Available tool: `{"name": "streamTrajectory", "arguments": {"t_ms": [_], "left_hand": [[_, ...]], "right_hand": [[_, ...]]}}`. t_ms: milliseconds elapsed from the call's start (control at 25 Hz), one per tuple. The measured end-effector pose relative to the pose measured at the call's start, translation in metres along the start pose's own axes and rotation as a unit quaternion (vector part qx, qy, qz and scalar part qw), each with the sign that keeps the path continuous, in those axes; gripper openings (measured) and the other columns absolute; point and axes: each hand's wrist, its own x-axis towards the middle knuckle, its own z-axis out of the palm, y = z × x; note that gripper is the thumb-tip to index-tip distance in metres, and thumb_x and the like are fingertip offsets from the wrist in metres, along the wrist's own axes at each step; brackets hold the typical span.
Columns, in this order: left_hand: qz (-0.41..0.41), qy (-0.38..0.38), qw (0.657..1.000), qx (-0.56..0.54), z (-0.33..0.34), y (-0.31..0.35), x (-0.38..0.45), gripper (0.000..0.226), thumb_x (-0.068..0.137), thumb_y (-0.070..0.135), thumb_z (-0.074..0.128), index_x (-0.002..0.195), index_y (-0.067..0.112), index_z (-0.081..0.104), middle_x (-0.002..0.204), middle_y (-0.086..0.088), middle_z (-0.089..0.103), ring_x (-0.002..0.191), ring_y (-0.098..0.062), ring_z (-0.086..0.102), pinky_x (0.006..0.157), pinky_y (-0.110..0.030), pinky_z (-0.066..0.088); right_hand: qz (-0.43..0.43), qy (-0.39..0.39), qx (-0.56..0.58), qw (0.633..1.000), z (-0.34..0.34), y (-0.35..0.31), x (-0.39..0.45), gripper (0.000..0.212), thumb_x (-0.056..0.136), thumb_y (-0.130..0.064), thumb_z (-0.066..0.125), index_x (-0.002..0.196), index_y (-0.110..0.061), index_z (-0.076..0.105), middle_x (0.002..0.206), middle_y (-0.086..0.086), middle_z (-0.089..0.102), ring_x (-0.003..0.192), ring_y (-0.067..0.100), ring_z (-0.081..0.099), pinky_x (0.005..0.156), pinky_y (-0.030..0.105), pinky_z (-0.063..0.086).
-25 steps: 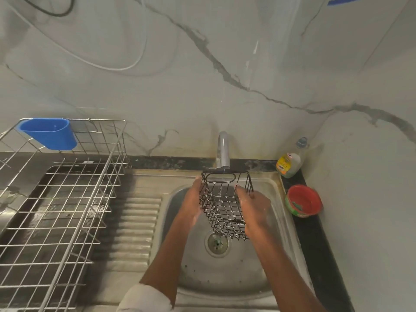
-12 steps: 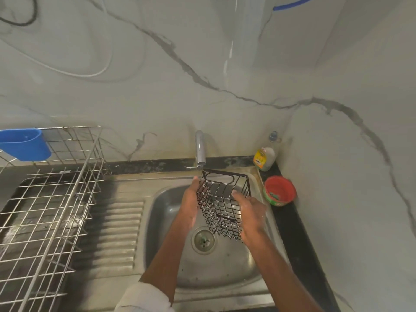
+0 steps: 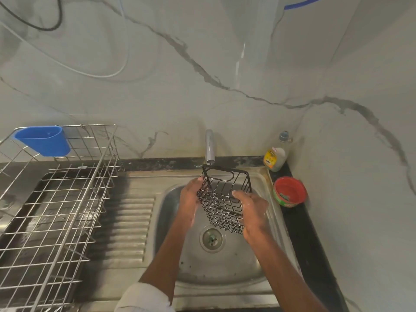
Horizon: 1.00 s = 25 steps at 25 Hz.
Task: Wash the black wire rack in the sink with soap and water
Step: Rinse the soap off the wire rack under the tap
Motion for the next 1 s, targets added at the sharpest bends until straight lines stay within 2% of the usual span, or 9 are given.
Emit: {"name": "streamTrajectory", "arguments": {"t_ms": [160,440,520,600,720,800,880,960,1000], "left_hand": [[0.023,0.006,1.000,-0.019,0.003,0.007,-0.005,0.041,0.092,0.045,0.075,0.122,0.019,0.076,0.118,-0.008,0.080,0.125,-0.037,0.068,0.116,-0.060,0.046],[0.056,-0.011,0.998,-0.003,0.000,0.009,-0.010,0.066,0.082,0.058,0.080,0.134,0.019,0.073,0.126,-0.005,0.078,0.130,-0.032,0.066,0.117,-0.062,0.043],[0.052,0.000,0.998,0.019,0.005,0.014,-0.015,0.059,0.089,0.058,0.076,0.136,0.022,0.072,0.127,0.000,0.078,0.128,-0.025,0.068,0.117,-0.051,0.045],[0.031,0.022,0.999,0.037,0.008,0.014,-0.015,0.052,0.095,0.062,0.069,0.133,0.026,0.072,0.126,0.003,0.078,0.125,-0.021,0.069,0.113,-0.051,0.050],[0.013,0.043,0.998,0.044,0.009,0.011,-0.019,0.041,0.106,0.058,0.055,0.126,0.027,0.074,0.119,0.001,0.080,0.118,-0.023,0.072,0.101,-0.050,0.056],[-0.007,0.044,0.998,0.043,0.006,0.012,-0.018,0.040,0.107,0.057,0.053,0.124,0.026,0.072,0.117,0.001,0.078,0.115,-0.021,0.070,0.098,-0.050,0.054],[-0.014,0.033,0.998,0.049,0.003,0.013,-0.013,0.037,0.107,0.056,0.054,0.122,0.026,0.071,0.116,0.001,0.078,0.113,-0.021,0.069,0.100,-0.053,0.052],[-0.020,0.028,0.998,0.061,0.002,0.013,-0.005,0.031,0.107,0.053,0.057,0.120,0.028,0.071,0.116,-0.002,0.080,0.113,-0.024,0.071,0.101,-0.053,0.052],[-0.021,0.028,0.998,0.060,0.002,0.015,-0.001,0.029,0.107,0.051,0.057,0.119,0.028,0.071,0.114,-0.002,0.081,0.112,-0.025,0.073,0.099,-0.051,0.053]], "right_hand": [[-0.013,-0.019,0.020,1.000,-0.006,0.004,0.002,0.064,0.055,-0.036,0.083,0.083,0.015,0.055,0.075,0.010,0.055,0.078,0.024,0.049,0.070,0.047,0.043],[0.004,-0.057,0.040,0.998,-0.017,0.008,0.000,0.028,0.055,-0.035,0.082,0.067,-0.015,0.067,0.076,0.002,0.065,0.081,0.017,0.056,0.077,0.045,0.043],[0.007,-0.056,0.043,0.997,-0.019,0.010,-0.001,0.033,0.055,-0.037,0.087,0.067,-0.015,0.066,0.081,0.003,0.065,0.083,0.019,0.058,0.077,0.044,0.043],[0.009,-0.055,0.034,0.998,-0.018,0.014,-0.001,0.045,0.054,-0.047,0.093,0.069,-0.016,0.063,0.098,0.006,0.069,0.090,0.020,0.063,0.082,0.044,0.049],[-0.003,-0.073,-0.062,0.995,-0.018,0.012,-0.007,0.054,0.067,-0.065,0.087,0.079,-0.019,0.060,0.130,0.014,0.053,0.103,0.020,0.064,0.092,0.047,0.055],[-0.037,-0.095,-0.146,0.984,-0.022,0.010,-0.007,0.048,0.082,-0.062,0.078,0.092,-0.019,0.061,0.128,0.006,0.038,0.097,0.014,0.060,0.085,0.035,0.053],[-0.066,-0.114,-0.190,0.973,-0.028,0.012,-0.001,0.058,0.086,-0.062,0.073,0.120,-0.018,0.054,0.131,0.000,0.035,0.098,0.007,0.057,0.077,0.024,0.048],[-0.101,-0.139,-0.185,0.968,-0.031,0.013,0.005,0.073,0.085,-0.065,0.073,0.140,-0.026,0.045,0.143,-0.008,0.040,0.119,0.008,0.054,0.091,0.027,0.048],[-0.116,-0.149,-0.172,0.967,-0.032,0.015,0.012,0.066,0.086,-0.065,0.071,0.140,-0.035,0.048,0.143,-0.015,0.046,0.126,0.005,0.052,0.099,0.031,0.048]]}}
